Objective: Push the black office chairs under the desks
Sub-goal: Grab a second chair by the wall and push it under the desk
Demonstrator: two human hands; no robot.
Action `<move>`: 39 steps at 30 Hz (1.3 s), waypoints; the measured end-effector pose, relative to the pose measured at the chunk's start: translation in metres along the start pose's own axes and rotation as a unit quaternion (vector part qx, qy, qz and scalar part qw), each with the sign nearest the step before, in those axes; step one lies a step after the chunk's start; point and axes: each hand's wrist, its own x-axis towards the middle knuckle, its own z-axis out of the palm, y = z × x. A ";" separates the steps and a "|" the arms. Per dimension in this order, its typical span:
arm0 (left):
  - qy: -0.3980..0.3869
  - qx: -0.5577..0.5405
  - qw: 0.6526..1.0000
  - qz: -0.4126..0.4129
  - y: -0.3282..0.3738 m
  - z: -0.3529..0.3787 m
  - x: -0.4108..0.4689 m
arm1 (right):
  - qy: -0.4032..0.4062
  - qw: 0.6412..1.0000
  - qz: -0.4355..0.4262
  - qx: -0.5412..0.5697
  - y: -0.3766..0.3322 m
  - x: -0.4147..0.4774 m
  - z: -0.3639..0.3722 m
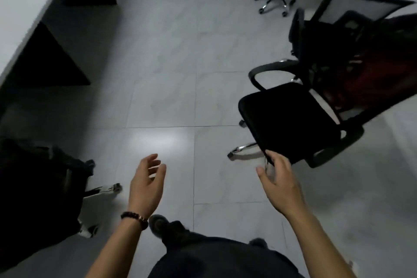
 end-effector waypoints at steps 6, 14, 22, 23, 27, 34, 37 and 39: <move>-0.160 0.035 0.983 0.084 0.101 0.205 -0.082 | 0.076 0.988 0.125 0.040 0.150 -0.054 -0.129; -0.275 0.072 0.940 0.189 0.223 0.358 -0.114 | 0.217 0.949 0.186 0.134 0.259 -0.055 -0.257; -0.290 0.069 0.943 0.149 0.261 0.530 -0.082 | 0.200 0.948 0.217 0.123 0.384 0.035 -0.330; -0.283 0.067 0.947 0.136 0.270 0.552 -0.075 | 0.183 0.954 0.213 0.104 0.399 0.053 -0.345; -0.243 0.036 0.964 0.104 0.340 0.622 -0.050 | 0.131 0.971 0.187 0.068 0.424 0.131 -0.433; -0.191 0.038 0.969 0.151 0.451 0.688 0.021 | 0.140 0.983 0.091 0.071 0.415 0.308 -0.546; -0.143 0.026 0.982 0.123 0.466 0.708 0.049 | 0.098 0.992 0.048 0.066 0.410 0.379 -0.559; -0.106 0.012 0.991 0.085 0.464 0.725 0.065 | 0.053 0.997 0.005 0.060 0.412 0.428 -0.556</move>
